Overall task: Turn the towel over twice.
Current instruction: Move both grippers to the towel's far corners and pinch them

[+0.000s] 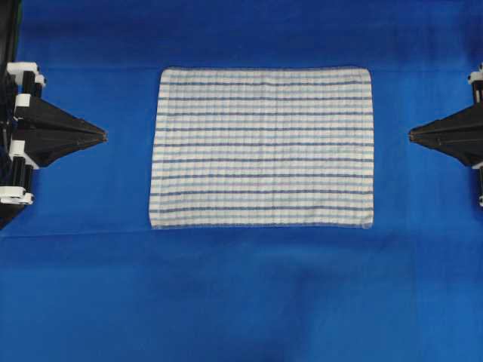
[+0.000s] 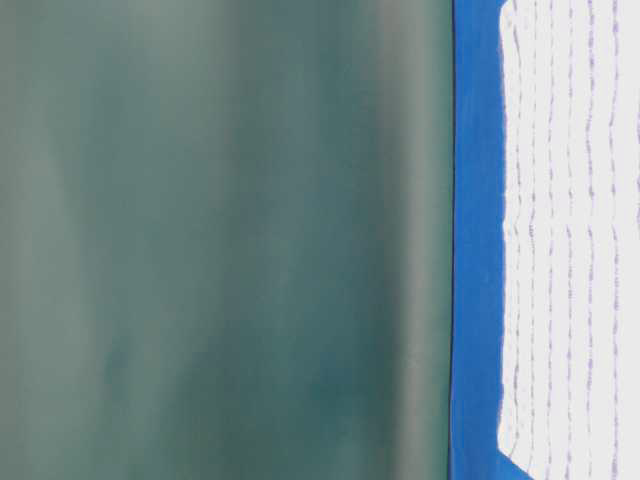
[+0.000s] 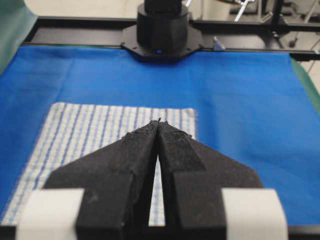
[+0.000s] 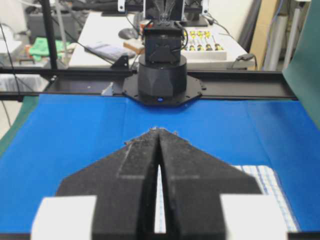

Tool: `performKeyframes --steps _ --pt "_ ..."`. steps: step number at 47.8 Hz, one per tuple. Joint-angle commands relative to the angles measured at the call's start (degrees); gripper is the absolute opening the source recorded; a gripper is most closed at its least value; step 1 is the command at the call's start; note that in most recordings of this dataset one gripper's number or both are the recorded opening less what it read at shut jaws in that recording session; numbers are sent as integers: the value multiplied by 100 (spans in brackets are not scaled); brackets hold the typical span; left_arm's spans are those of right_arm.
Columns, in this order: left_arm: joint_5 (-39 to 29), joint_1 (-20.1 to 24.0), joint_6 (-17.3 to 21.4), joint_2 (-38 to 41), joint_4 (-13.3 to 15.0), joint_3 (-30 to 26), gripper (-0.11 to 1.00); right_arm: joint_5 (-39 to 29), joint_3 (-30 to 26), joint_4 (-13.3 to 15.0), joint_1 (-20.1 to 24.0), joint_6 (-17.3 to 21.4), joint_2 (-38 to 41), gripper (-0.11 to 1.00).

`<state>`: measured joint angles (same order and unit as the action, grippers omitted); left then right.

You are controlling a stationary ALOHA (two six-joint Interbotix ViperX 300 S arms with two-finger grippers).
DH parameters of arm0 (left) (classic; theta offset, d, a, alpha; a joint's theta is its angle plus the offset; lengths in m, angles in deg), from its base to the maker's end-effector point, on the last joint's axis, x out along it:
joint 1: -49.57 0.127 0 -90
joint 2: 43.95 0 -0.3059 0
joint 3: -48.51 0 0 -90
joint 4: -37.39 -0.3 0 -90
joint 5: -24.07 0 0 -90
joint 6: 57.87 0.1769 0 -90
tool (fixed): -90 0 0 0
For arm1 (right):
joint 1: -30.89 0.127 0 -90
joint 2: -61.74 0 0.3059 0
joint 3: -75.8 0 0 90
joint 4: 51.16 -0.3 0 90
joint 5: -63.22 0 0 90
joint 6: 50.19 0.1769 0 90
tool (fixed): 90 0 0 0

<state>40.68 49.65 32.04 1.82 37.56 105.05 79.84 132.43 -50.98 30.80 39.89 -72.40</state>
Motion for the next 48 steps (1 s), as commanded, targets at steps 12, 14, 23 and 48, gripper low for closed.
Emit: performKeyframes --steps 12,14,23,48 --pt "-79 519 281 141 70 -114 0 -422 -290 0 -615 -18 176 0" --pt "-88 686 325 202 70 -105 0 -448 -290 0 -747 9 229 0" --pt "-35 1222 352 686 70 -88 0 -554 -229 -62 -1433 105 606 0" --pt "800 2435 352 2883 70 -193 85 -492 -290 -44 -2751 167 2637 56"
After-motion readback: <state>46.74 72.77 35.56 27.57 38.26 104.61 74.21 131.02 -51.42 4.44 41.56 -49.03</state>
